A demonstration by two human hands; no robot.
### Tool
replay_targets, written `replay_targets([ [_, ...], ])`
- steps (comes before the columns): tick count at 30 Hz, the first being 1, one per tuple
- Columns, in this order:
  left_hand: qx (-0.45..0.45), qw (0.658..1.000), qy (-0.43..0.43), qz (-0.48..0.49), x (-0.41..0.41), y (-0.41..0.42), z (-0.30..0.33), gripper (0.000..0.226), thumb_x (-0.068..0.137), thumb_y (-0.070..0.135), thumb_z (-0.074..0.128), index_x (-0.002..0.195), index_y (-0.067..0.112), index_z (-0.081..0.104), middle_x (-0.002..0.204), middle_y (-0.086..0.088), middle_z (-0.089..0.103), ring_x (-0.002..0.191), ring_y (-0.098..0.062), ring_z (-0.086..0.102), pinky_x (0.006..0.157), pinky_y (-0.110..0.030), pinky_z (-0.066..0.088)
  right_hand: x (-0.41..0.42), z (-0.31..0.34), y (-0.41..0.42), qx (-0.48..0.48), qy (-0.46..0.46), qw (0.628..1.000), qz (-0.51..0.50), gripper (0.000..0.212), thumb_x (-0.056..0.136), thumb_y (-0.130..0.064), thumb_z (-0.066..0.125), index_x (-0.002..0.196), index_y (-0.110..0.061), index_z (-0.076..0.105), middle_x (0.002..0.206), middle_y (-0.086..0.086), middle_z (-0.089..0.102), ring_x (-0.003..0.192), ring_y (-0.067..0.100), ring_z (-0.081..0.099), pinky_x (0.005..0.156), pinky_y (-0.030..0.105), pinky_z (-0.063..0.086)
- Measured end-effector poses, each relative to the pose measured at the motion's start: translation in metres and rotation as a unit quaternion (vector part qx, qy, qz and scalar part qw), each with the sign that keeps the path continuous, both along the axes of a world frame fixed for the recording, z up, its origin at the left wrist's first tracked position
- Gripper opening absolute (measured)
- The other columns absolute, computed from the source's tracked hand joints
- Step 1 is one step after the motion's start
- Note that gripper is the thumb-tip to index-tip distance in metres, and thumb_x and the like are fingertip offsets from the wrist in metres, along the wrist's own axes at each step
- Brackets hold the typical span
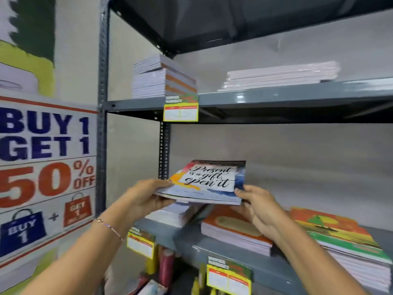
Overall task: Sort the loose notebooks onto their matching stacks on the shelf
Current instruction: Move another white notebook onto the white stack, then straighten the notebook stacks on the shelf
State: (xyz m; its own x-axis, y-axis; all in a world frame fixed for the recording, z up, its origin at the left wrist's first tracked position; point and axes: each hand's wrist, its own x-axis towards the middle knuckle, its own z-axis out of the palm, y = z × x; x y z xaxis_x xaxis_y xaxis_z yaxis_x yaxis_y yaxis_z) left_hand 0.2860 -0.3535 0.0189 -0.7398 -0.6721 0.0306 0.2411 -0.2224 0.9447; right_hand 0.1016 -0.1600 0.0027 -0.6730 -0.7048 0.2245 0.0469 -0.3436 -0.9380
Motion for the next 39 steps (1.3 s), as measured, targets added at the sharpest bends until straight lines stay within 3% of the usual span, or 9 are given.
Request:
replay_targets([
  [9,0.069,0.989,-0.008,0.131,0.020,-0.102,-0.042,0.015,0.091,-0.012,0.048,0.078,-0.008,0.052,0.083,-0.018,0.056,0.071,-0.028,0.059,0.045,-0.028,0.057,0.019,-0.013,-0.137,0.104,-0.036,0.994,-0.001,0.032,0.091,0.018,0.047,0.123,0.023,0.045,0.118,0.037,0.059,0.082,0.042,0.067,0.049,0.036,0.061],
  [14,-0.028,0.971,-0.045,0.231,0.005,-0.133,-0.059,0.005,0.084,-0.009,0.065,0.085,-0.013,0.062,0.089,-0.023,0.063,0.067,-0.025,0.061,0.055,-0.025,0.059,0.016,-0.021,-0.160,0.231,0.059,0.966,-0.095,0.026,0.084,0.014,0.063,0.108,0.015,0.054,0.063,0.016,0.055,0.026,0.016,0.056,0.031,0.022,0.047],
  [17,-0.140,0.939,-0.144,0.279,-0.004,-0.144,-0.067,0.027,0.077,0.006,0.078,0.097,-0.012,0.070,0.075,-0.024,0.069,0.054,-0.017,0.062,0.060,-0.024,0.054,0.012,-0.023,-0.167,0.314,0.143,0.927,-0.144,0.029,0.082,-0.001,0.072,0.106,0.009,0.059,0.066,0.014,0.070,0.052,0.026,0.071,0.052,0.033,0.061],
  [19,-0.185,0.912,-0.203,0.305,-0.005,-0.147,-0.070,0.026,0.073,0.014,0.083,0.090,-0.003,0.075,0.084,-0.023,0.073,0.071,-0.024,0.069,0.070,-0.031,0.057,0.012,-0.026,-0.169,0.354,0.220,0.894,-0.168,0.024,0.080,-0.008,0.073,0.097,0.004,0.061,0.073,0.016,0.076,0.068,0.029,0.074,0.071,0.038,0.063],
  [23,-0.246,0.871,-0.251,0.342,-0.003,-0.144,-0.078,0.036,0.074,0.024,0.082,0.104,0.008,0.071,0.105,-0.012,0.073,0.086,-0.024,0.064,0.078,-0.031,0.049,0.016,-0.025,-0.163,0.355,0.289,0.874,-0.164,0.019,0.083,-0.016,0.072,0.076,-0.007,0.057,0.039,0.002,0.064,0.035,0.014,0.063,0.041,0.017,0.051],
  [27,-0.358,0.818,-0.196,0.404,-0.009,-0.108,-0.078,0.038,0.087,0.028,0.066,0.124,0.020,0.060,0.115,-0.013,0.068,0.102,-0.029,0.061,0.085,-0.040,0.052,0.016,-0.023,-0.124,0.233,0.319,0.898,-0.195,0.025,0.083,-0.019,0.071,0.103,-0.006,0.070,0.090,0.012,0.075,0.071,0.029,0.074,0.076,0.040,0.060],
  [30,-0.398,0.848,-0.038,0.350,-0.026,-0.045,-0.070,0.024,0.090,0.017,0.062,0.112,0.023,0.067,0.102,0.002,0.072,0.089,-0.012,0.065,0.078,-0.034,0.053,0.018,-0.028,-0.051,0.106,0.368,0.899,-0.213,0.012,0.083,-0.020,0.073,0.080,-0.032,0.074,0.075,-0.007,0.074,0.072,0.012,0.072,0.073,0.026,0.058],
  [33,-0.368,0.905,0.093,0.189,-0.056,0.035,-0.066,0.019,0.088,0.002,0.061,0.094,0.016,0.073,0.090,0.000,0.076,0.083,-0.014,0.072,0.078,-0.031,0.058,0.015,-0.041,0.045,-0.003,0.407,0.871,-0.276,0.014,0.085,-0.021,0.072,0.082,-0.034,0.075,0.086,-0.017,0.076,0.077,-0.003,0.070,0.069,0.004,0.049],
  [39,-0.320,0.938,0.117,-0.063,-0.134,0.169,-0.086,0.027,0.083,0.001,0.069,0.089,0.027,0.069,0.091,0.010,0.075,0.088,-0.004,0.070,0.086,-0.026,0.056,-0.047,-0.066,0.191,-0.066,0.321,0.816,-0.476,0.008,0.088,-0.025,0.066,0.093,-0.025,0.073,0.090,-0.018,0.074,0.082,-0.005,0.067,0.079,0.006,0.050],
])
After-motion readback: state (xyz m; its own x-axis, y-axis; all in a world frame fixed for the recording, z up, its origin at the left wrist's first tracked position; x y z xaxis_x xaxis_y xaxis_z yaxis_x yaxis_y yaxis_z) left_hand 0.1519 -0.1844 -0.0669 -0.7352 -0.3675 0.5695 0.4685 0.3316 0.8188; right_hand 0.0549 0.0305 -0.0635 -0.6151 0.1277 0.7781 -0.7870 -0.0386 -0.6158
